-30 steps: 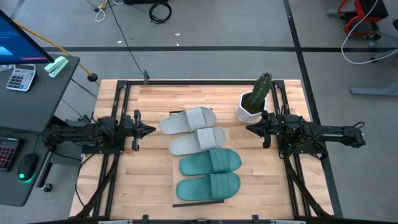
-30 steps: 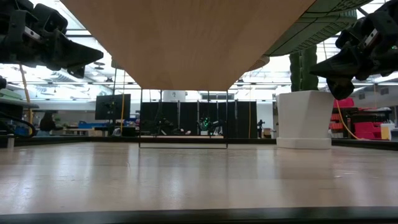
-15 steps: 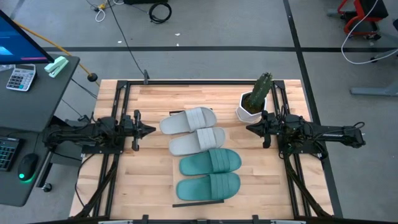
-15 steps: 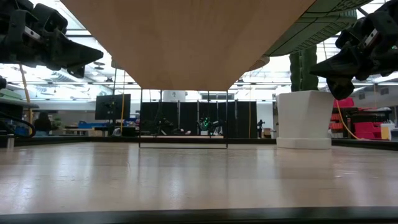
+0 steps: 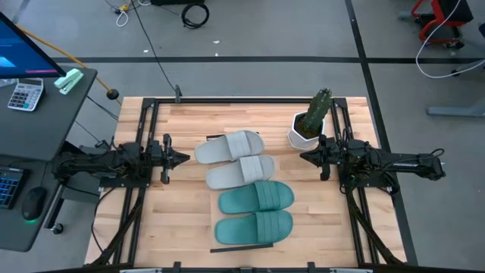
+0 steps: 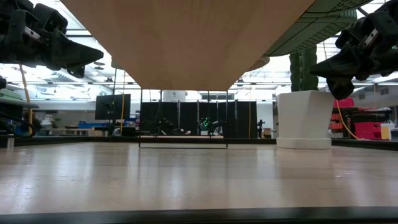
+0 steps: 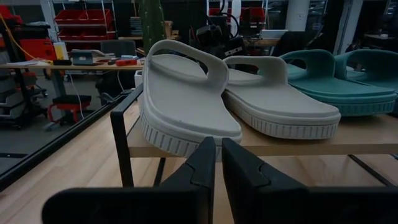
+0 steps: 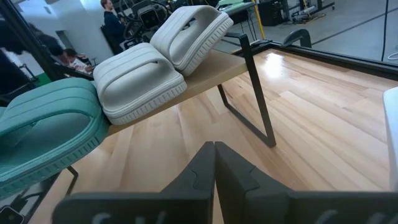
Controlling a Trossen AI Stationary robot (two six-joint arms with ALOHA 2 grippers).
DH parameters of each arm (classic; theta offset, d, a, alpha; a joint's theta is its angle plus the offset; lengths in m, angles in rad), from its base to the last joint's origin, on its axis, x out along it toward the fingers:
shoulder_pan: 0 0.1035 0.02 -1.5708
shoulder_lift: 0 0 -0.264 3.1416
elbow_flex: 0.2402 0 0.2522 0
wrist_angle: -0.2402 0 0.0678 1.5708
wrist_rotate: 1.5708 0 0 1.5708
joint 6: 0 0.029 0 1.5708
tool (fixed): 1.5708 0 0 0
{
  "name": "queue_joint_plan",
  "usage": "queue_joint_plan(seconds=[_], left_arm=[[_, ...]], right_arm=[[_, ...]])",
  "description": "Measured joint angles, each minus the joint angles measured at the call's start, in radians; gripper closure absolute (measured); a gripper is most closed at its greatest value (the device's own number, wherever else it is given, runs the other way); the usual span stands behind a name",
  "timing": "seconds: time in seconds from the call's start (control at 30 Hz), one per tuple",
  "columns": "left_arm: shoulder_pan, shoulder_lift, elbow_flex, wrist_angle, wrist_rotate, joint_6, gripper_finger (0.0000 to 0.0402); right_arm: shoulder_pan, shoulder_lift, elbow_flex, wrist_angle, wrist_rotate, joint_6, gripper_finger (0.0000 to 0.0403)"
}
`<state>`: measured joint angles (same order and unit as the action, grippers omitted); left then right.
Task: Pick and place slides into the shelf
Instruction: Return to Home Position
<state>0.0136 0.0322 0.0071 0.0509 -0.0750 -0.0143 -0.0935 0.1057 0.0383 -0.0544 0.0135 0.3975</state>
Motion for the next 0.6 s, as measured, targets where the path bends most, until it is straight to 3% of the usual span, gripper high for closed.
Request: queue_joint_plan(seconds=[0.6], left_arm=[[0.000, 0.000, 0.000, 0.000, 0.000, 0.000, 0.0378]], right_arm=[[0.000, 0.000, 0.000, 0.000, 0.000, 0.000, 0.0386]])
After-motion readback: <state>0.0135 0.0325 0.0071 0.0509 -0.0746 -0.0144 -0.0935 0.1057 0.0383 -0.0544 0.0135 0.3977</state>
